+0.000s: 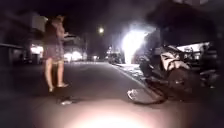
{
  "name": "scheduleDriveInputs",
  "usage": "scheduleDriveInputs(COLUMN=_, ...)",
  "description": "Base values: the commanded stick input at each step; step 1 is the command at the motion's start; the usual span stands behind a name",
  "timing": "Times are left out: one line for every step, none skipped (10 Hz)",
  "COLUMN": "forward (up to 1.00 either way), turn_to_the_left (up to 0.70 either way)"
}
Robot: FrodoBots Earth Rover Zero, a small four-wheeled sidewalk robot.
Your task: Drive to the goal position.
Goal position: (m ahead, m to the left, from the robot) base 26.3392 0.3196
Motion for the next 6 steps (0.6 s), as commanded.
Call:
scheduleDriveInputs(forward=1.0, turn_to_the_left=0.0)
scheduleDriveInputs(forward=1.0, turn_to_the_left=0.0)
scheduleDriveInputs(forward=1.0, turn_to_the_left=0.0)
scheduleDriveInputs(forward=1.0, turn_to_the_left=0.0)
scheduleDriveInputs(forward=1.0, turn_to_the_left=0.0)
scheduleDriveInputs(forward=1.0, turn_to_the_left=0.0)
